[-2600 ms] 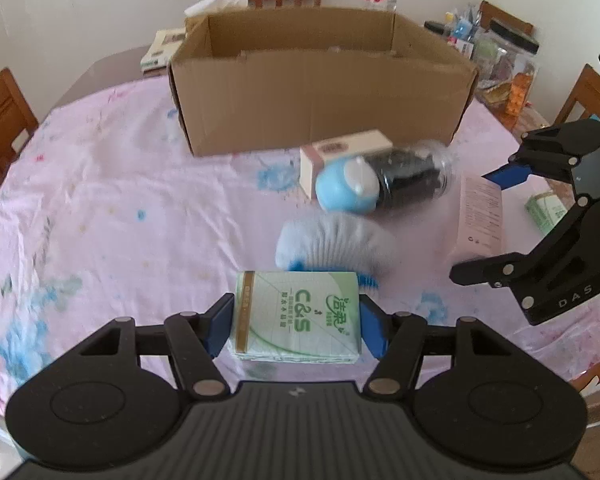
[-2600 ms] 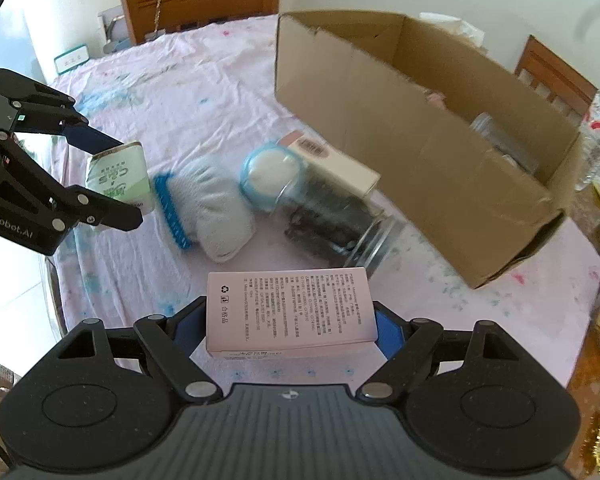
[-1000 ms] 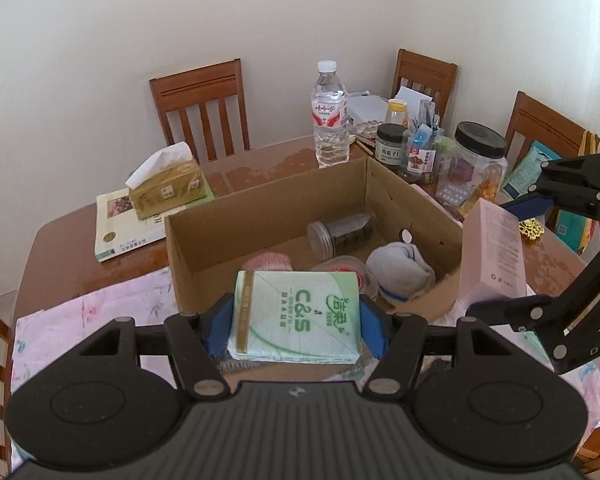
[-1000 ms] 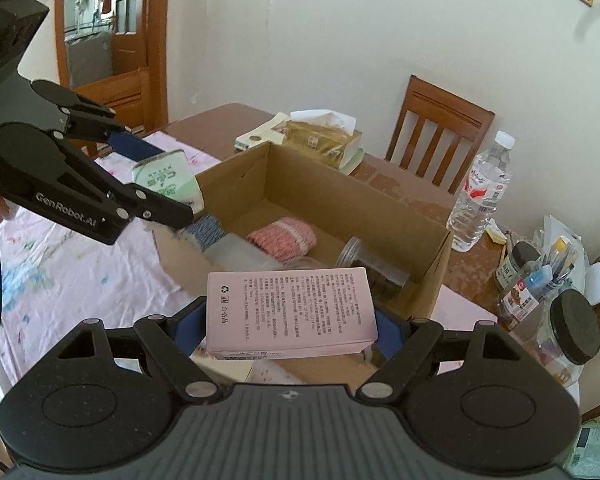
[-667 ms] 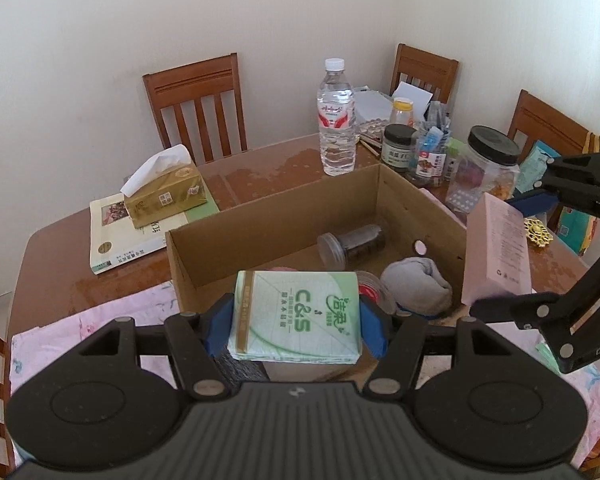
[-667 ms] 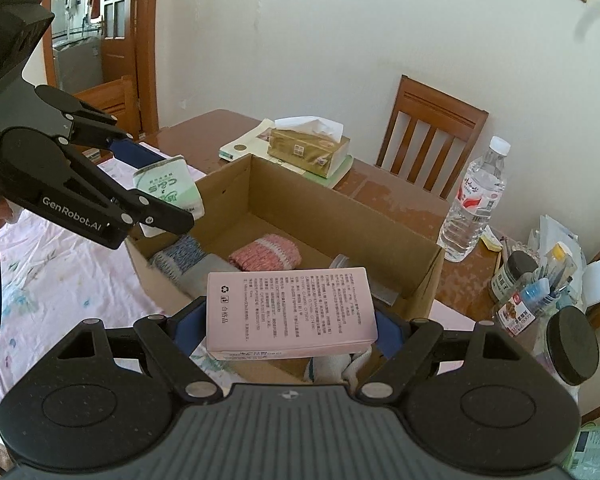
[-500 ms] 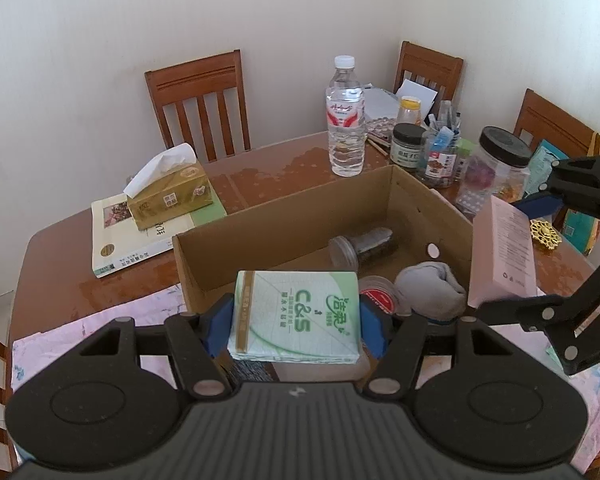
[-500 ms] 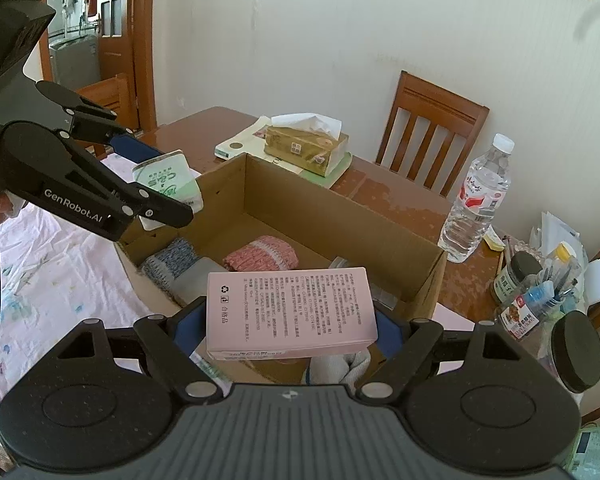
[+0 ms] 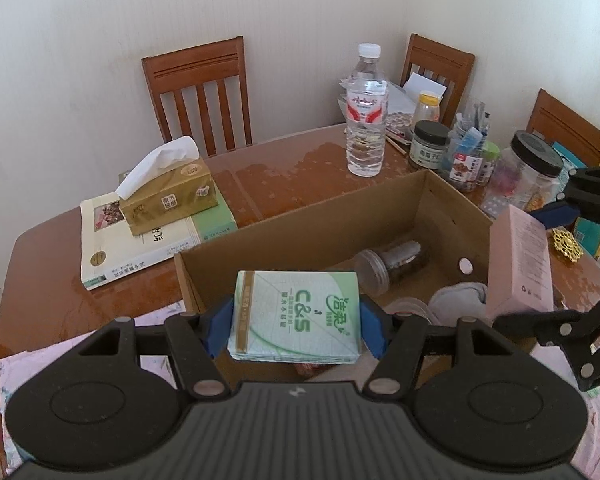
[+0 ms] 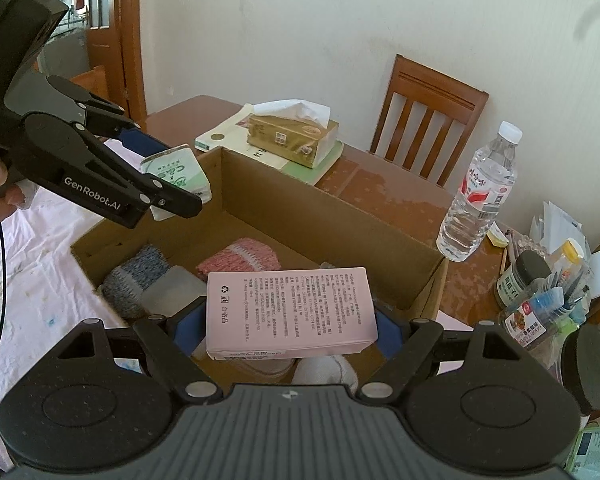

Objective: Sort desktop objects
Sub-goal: 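Carry tissue pack and pink box over the box and open both tools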

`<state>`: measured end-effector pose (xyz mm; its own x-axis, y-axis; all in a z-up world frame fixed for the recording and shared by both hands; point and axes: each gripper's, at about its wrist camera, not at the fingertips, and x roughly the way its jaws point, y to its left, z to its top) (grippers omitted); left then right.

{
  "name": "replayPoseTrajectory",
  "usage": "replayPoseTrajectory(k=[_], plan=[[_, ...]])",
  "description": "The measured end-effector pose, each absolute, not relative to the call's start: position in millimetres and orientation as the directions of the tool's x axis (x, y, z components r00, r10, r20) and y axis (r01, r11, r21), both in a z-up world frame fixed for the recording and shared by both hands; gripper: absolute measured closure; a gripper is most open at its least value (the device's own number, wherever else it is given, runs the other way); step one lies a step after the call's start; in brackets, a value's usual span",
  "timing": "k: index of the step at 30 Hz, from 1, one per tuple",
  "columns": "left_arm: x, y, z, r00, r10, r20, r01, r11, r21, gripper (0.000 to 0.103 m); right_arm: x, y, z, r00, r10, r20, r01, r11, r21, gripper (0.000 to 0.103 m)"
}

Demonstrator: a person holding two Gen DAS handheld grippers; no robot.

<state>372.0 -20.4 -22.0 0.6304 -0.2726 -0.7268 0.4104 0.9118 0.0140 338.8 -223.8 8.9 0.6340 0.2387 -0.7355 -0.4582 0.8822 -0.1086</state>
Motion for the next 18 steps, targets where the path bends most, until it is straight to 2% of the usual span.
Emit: replayPoseTrajectory(k=[2,4,5,6,9,18], plan=[[377.7,-19.7,-23.7,0.63,-0.276,-0.726,0.409,0.912,0.008,0.038,343.8,-223.7,7.3,0.634,0.233,-0.738,-0.452,0.885,-0.109,0.016],[383.0,-18.3,-25.8,0.626,-0.284,-0.726,0.409,0.912,-0.004,0.03,348.4,-223.6,6.1,0.635,0.229,-0.738,-0.446,0.889,-0.107,0.016],[385.4,-17.6,-26.9,0.623,-0.288,-0.727,0.408,0.913,-0.013,0.021,349.4,-223.1,5.6,0.637,0.225,-0.737,-0.442,0.891,-0.109,0.015],[386.7,-17.0,-27.4,0.625,-0.286,-0.726,0.4,0.916,-0.017,0.018,351.1,-222.6,4.7,0.64,0.216,-0.737,-0.434,0.893,-0.114,0.011],[388.4,-15.4,-30.0,0.63,-0.272,-0.727,0.388,0.922,-0.008,0.015,352.2,-222.7,2.6,0.647,0.204,-0.735,-0.424,0.897,-0.125,0.003],[377.0,-15.8,-28.4,0.615,-0.256,-0.746,0.38,0.925,-0.004,0.014,348.4,-225.0,-1.2,0.623,0.208,-0.754,-0.433,0.894,-0.111,0.002]])
